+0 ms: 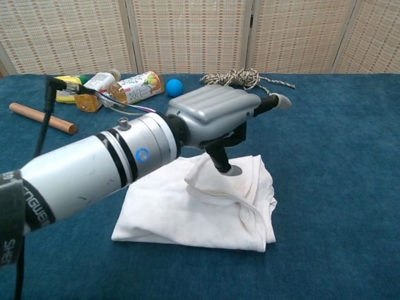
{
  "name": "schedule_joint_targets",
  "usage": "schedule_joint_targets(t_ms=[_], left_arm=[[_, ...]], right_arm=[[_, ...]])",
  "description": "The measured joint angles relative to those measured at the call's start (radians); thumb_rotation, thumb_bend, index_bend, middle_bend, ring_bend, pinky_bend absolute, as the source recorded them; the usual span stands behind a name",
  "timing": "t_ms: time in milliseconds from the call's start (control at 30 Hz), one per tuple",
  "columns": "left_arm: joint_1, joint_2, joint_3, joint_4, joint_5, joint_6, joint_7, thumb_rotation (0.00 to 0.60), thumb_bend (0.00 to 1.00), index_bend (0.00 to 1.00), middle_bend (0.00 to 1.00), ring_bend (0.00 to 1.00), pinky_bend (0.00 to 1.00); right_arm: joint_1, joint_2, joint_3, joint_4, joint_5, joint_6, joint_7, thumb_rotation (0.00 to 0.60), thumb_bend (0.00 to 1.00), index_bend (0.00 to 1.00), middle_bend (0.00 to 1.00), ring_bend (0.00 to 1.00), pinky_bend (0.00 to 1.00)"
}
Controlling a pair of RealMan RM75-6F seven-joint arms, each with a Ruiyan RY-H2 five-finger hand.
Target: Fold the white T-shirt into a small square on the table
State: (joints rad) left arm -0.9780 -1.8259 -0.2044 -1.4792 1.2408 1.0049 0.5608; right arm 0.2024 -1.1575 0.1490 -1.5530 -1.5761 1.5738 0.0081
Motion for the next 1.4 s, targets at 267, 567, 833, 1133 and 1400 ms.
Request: schedule_joint_targets(t_ms=[267,567,833,1133,1400], left_arm=[[0.074,0.173,0.069,-0.116,0.051,0.041,-0.010,0.600,0.24,0.08,0.96,0.91,1.00],[0.123,0.198,0.163,-0.114,0.103,0.028,0.003,0.600,0.24,0.08,0.96,0.91,1.00],[0.100,0.103,0.121,0.015,0.076,-0.026,-0.028,0.600,0.24,0.08,0.96,0.91,1.00],[0.038,0.038,-0.005,0.068,-0.036,-0.115,-0.108,0.600,0.24,0.10,0.96,0.91,1.00],[-0.039,-0.049,-0.111,0.179,-0.098,-0.128,-0.130,0.600,0.24,0.10,0.96,0.91,1.00]], right_arm=[[-0.003,-0.008,-0.001,0.003,-0.006,0.008,0.006,0.600,0.12,0.00,0.86,0.93,1.00],[0.000,-0.009,-0.001,-0.002,-0.012,0.007,0.005,0.600,0.13,0.00,0.86,0.93,1.00],[-0.004,-0.008,-0.001,-0.002,-0.005,0.006,0.004,0.600,0.13,0.00,0.86,0.93,1.00],[-0.012,-0.006,0.000,0.000,0.001,0.013,0.004,0.600,0.12,0.00,0.86,0.93,1.00],[-0.019,-0.003,0.003,-0.004,0.005,0.023,0.002,0.600,0.12,0.00,0.86,0.93,1.00]])
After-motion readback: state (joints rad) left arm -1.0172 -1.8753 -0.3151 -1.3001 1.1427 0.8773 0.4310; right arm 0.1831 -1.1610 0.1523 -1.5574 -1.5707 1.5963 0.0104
